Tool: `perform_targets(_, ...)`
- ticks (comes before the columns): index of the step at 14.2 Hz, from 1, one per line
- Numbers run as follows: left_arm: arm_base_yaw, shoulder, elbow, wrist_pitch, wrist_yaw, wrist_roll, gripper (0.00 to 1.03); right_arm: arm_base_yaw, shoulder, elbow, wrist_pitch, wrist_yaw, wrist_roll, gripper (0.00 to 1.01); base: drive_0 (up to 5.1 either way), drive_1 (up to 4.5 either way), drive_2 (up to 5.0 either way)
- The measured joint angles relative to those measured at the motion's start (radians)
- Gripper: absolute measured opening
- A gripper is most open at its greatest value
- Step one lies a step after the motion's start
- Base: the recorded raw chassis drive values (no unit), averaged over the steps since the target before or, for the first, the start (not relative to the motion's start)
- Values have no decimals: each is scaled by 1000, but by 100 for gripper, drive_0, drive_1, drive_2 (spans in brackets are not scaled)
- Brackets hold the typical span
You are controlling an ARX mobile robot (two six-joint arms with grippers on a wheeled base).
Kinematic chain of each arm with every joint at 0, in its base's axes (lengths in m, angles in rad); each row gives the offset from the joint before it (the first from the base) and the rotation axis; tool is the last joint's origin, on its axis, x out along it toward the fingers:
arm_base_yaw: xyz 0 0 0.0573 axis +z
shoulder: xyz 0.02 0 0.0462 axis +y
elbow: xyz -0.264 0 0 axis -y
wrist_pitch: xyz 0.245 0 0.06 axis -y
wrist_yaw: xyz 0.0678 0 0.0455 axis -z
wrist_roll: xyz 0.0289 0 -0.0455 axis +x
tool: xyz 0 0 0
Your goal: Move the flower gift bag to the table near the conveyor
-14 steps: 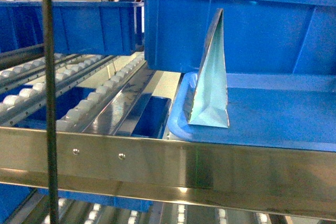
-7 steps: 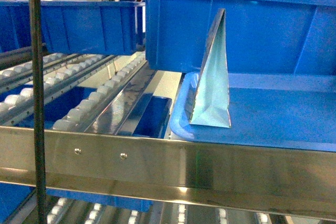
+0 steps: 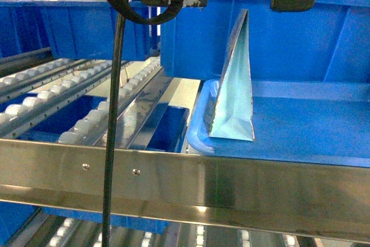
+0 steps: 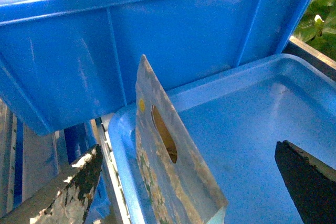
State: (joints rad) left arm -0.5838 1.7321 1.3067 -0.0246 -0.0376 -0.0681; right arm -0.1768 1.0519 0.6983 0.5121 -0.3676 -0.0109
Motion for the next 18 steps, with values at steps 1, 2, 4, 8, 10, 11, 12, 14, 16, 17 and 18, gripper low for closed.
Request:
perform_targets(1, -2, 35, 51, -32, 7, 0, 98, 0, 0, 0, 0, 0, 0, 2, 0, 0, 0)
perform_targets(2, -3, 64, 75, -40, 12, 1, 98, 0, 0, 0, 0, 0, 0, 2, 0, 0, 0)
perform_targets(4, -2, 106, 85, -71, 3, 2, 98, 0, 0, 0, 0, 0, 0, 2, 0, 0, 0)
perform_targets(8, -1, 142, 108, -103, -14, 1, 98, 0, 0, 0, 0, 0, 0, 2, 0, 0, 0)
perform_targets(10, -1, 161, 137, -108, -11, -2, 98, 0, 0, 0, 0, 0, 0, 2, 0, 0, 0)
perform_targets(11, 0, 176, 146, -110, -7, -2, 98, 0, 0, 0, 0, 0, 0, 2, 0, 0, 0)
perform_targets(12, -1, 184, 151, -116, -2, -2, 98, 0, 0, 0, 0, 0, 0, 2, 0, 0, 0)
perform_targets(14, -1, 208, 172, -159, 28, -3, 98, 0, 0, 0, 0, 0, 0, 2, 0, 0, 0)
perform_targets(16, -1, 209, 173, -161, 31, -3, 70, 0, 0, 0, 0, 0, 0, 2, 0, 0, 0)
perform_targets(17, -1, 209, 173, -161, 30, -4, 34, 0, 0, 0, 0, 0, 0, 2, 0, 0, 0)
perform_targets(18, -1, 209, 173, -161, 31, -7, 1, 0, 0, 0, 0, 0, 0, 2, 0, 0, 0)
